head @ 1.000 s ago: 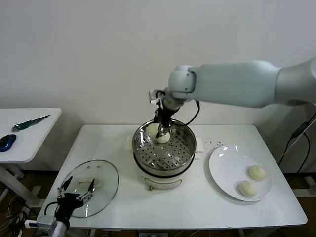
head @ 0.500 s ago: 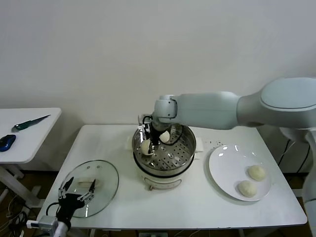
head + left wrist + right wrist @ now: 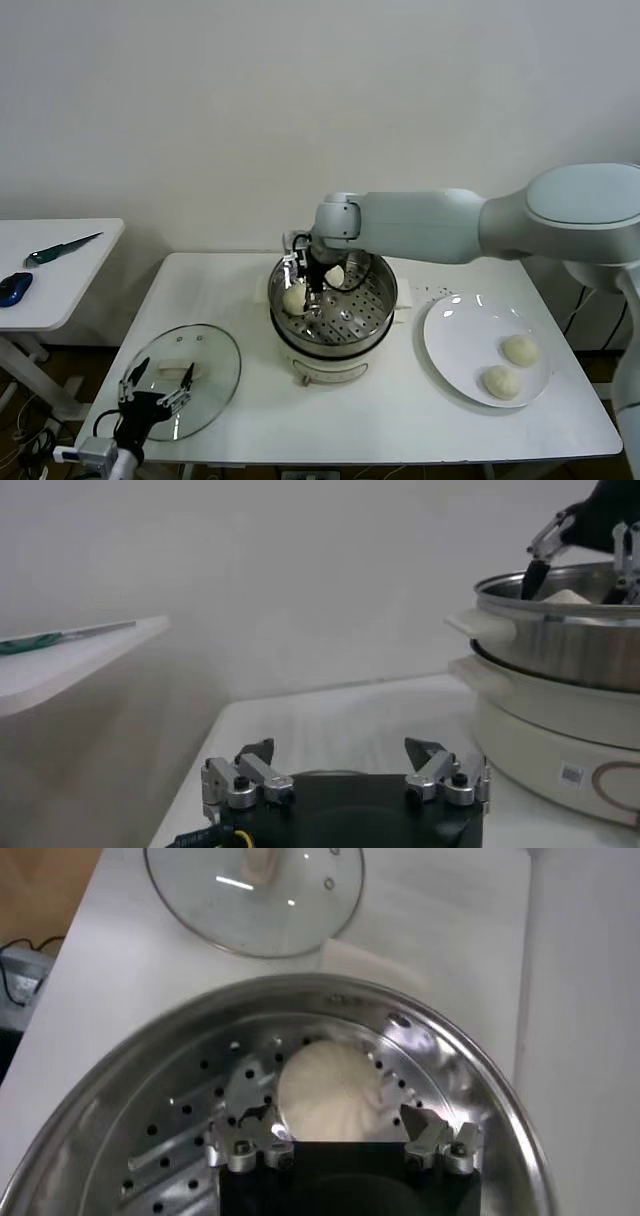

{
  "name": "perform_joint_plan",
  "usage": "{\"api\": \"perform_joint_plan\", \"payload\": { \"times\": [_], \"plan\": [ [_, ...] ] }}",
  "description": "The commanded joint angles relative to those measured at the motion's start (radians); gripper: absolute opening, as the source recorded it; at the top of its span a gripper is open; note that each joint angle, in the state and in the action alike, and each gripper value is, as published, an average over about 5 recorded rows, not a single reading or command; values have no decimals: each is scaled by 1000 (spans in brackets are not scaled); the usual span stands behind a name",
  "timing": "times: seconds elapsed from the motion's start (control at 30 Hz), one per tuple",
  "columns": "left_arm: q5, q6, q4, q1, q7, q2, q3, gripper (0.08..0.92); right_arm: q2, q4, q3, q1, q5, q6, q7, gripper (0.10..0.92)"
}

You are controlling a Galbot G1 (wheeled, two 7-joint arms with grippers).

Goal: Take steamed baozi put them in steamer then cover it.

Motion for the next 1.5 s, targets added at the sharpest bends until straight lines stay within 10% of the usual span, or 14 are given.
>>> {"api": "perform_joint_plan", "payload": {
  "times": [0.03,0.57,1.5],
  "plan": [
    [0,0,-1,1,0,1,0,823,-230,58,-46,178,-11,100,-129,823],
    [0,17,-3,-30,0,-13,-4,823,-814,364,-573,494,-333,183,-263,823],
    [23,13,-3,-14,2,-35,-5,823,-906,241,130,-382,-627,70,-109,823]
  ]
}}
